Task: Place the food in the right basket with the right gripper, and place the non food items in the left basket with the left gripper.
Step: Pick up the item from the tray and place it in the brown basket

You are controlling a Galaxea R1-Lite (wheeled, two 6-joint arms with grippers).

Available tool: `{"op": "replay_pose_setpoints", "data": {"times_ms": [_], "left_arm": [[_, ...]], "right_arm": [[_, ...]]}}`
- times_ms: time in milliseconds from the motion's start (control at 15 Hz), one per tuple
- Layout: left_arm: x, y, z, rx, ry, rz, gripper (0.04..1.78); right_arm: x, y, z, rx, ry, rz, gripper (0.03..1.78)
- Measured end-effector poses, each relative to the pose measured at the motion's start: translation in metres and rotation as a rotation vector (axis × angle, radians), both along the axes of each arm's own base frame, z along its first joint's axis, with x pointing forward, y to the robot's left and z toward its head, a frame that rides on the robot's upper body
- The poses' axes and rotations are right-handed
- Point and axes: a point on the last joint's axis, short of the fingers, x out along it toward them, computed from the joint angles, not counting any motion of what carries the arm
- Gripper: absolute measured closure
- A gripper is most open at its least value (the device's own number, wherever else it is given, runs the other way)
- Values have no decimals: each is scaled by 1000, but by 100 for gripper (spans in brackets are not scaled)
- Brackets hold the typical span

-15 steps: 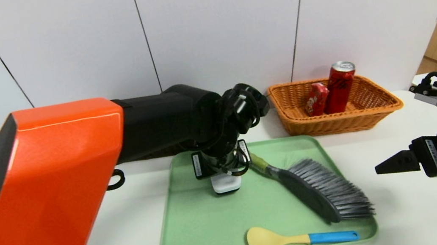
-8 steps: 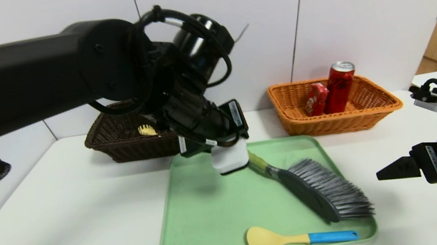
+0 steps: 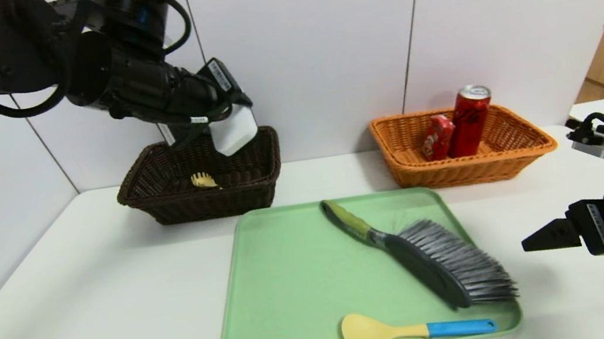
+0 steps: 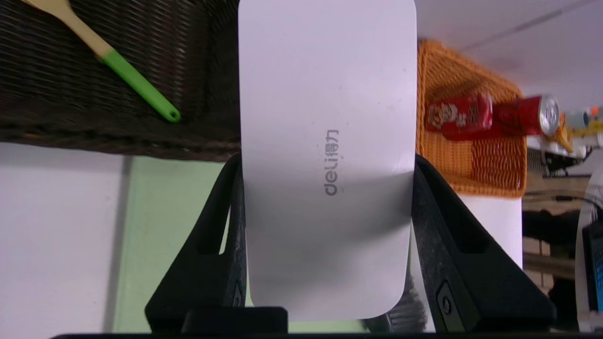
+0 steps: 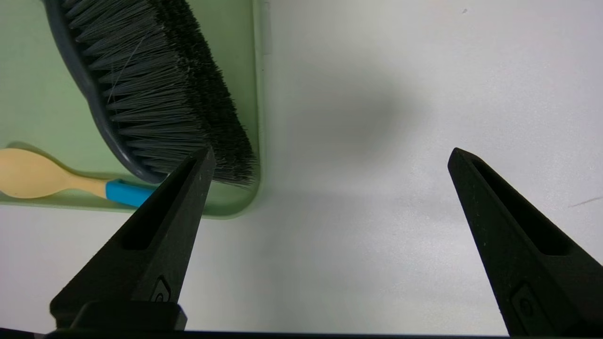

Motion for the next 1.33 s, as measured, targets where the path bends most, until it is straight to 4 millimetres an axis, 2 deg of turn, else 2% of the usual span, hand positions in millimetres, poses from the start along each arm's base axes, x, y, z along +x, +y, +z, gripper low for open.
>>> {"op": "replay_pose_setpoints", "data": {"times_ms": [267,467,933,1333], "left_arm": [[29,60,-4,-21,21,139,84],[54,83,-23,-10,62,211,84],[96,92,-67,10,122,257,84],[108,96,-83,18,144,275,84]], "right_arm": [[1,0,0,-19,-3,-5,10],[2,0,0,-21,0,-6,10],[2,0,-1,-22,0,-8,10],[4,0,-1,-22,0,-7,10]]}}
